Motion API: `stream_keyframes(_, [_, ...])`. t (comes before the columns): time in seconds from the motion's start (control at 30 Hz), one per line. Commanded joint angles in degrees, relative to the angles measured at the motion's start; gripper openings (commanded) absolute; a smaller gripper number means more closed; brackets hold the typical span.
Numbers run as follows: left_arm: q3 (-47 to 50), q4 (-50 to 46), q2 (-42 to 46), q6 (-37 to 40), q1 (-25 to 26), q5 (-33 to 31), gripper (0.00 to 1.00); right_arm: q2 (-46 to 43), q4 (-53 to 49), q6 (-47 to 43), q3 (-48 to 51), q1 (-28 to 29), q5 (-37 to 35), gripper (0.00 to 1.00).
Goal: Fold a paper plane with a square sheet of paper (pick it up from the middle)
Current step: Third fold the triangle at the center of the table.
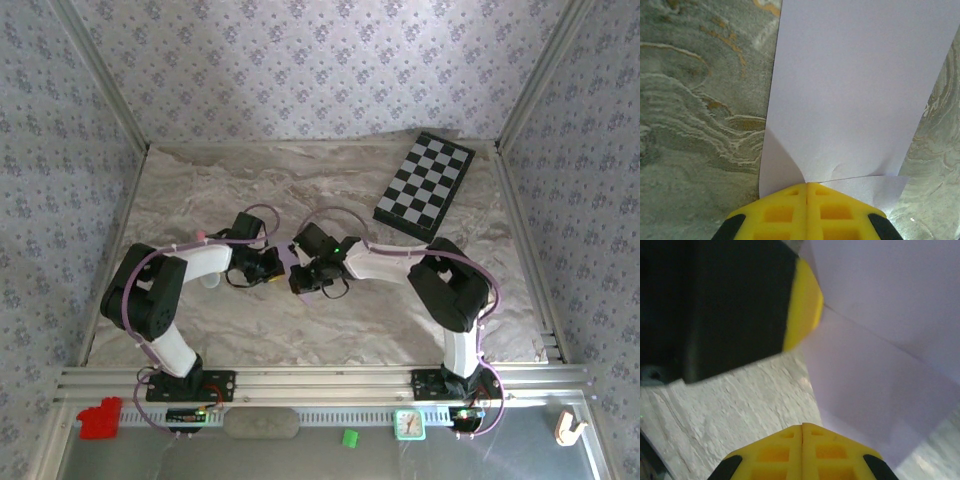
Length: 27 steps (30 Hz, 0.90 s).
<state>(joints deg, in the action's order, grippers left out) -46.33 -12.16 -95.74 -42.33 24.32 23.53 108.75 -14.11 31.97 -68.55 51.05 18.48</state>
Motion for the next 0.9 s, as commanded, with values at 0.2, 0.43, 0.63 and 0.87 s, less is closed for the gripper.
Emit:
stream_keyframes(0.2, [2.4,-3.0,-2.5,-0.2,-0.3,-4.7,0.00,4.5,1.6,-0.3,-1.5,-1.2,2.6,0.01])
stream_keyframes(0.43, [2.4,-5.1,-3.1,-1.2,-0.3,-7.2,0.00,5.5,-0.1,-1.5,-0.3,-1.4,2.2,0.01])
stream_keyframes(0.63, [3.2,-5.8,-3.9,-1.5,-0.8,-9.0,0.00,2.8,-1.6,-2.7,5.8,-1.6,2.8,0.01])
stream_keyframes(0.87, [3.7,-5.1,-4.1,-1.3,-1.7,-8.0,0.00,-3.4,-3.2,-3.5,12.3,-1.4,3.4,0.01])
